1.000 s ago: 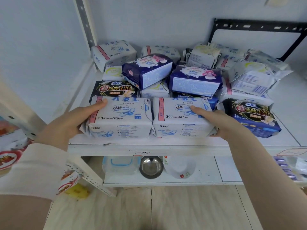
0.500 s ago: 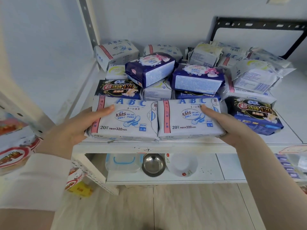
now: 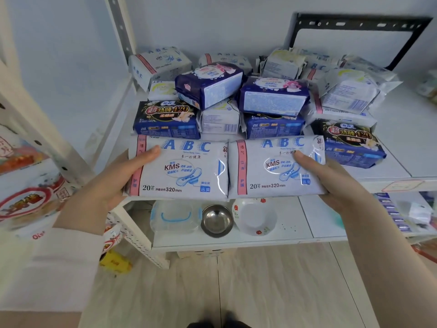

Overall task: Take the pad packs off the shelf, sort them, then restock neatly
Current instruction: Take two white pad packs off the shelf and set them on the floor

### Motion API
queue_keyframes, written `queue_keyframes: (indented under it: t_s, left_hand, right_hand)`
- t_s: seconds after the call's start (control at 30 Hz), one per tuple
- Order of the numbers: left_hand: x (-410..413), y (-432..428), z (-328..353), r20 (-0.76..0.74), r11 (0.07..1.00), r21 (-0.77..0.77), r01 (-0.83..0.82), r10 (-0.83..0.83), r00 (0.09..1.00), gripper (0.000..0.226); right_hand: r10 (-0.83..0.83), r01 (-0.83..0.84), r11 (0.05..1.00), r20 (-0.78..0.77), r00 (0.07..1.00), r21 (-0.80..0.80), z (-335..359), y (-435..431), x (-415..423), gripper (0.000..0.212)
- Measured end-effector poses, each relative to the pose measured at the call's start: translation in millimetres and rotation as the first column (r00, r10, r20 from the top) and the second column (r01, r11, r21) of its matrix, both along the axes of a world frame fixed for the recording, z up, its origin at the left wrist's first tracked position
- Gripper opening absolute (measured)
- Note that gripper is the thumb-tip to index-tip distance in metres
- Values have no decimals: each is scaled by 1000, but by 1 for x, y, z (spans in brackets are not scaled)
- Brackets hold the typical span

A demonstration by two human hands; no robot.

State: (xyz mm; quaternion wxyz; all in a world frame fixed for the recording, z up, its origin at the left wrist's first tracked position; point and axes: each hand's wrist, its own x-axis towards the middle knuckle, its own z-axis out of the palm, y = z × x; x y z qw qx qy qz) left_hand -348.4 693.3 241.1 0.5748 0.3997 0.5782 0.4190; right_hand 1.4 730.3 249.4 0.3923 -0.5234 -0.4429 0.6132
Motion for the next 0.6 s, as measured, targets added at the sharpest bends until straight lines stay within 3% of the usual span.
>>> queue_keyframes:
  t_s: [0.13,0.3,0.47,0.6]
  left_hand:
    - [1,-15,-3,3,1000,-16,-14,14,1000,41]
    - [3,-44,-6,-8,995,60,-84,84,996,51]
    - [13,-82,-14,24,972,172,-159,158,987,64]
    - [45,-112,-35,65,939,164,-302,295,953,47]
  right_hand:
    - [-1,1,1000,-9,1000,26,-7,-22,6,56]
    - [-8,8,998,3,1000,67,-18,-51,13,98]
    - [10,-2,994,-66,998,112,-23,-84,26,93]
    - [80,-69,991,-87,993,113,-30,-125,40,86]
